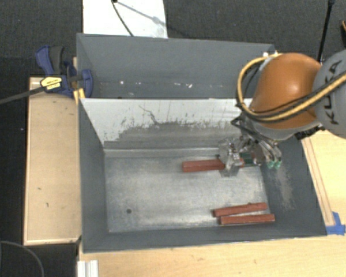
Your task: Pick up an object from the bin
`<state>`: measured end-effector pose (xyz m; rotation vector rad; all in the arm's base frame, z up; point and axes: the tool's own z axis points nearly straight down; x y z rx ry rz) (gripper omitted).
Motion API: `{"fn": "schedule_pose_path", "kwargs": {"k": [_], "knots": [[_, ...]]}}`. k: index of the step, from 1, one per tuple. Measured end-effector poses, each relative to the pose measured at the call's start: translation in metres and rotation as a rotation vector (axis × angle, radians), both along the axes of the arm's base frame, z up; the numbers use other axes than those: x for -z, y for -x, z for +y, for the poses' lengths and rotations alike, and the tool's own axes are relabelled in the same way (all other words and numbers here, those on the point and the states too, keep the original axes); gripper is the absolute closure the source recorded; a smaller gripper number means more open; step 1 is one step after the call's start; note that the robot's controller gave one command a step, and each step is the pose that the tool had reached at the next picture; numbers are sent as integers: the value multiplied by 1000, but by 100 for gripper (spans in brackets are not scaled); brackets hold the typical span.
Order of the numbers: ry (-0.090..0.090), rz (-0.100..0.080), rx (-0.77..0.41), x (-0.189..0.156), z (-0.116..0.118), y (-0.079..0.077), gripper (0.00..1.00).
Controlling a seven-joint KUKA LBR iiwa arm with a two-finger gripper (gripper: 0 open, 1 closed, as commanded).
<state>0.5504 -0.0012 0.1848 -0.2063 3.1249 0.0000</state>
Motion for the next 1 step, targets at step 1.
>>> {"fn": "schedule_pose_path", "kwargs": {"k": [1], "knots": [[3, 2, -338, -71, -3, 16, 100]]}}
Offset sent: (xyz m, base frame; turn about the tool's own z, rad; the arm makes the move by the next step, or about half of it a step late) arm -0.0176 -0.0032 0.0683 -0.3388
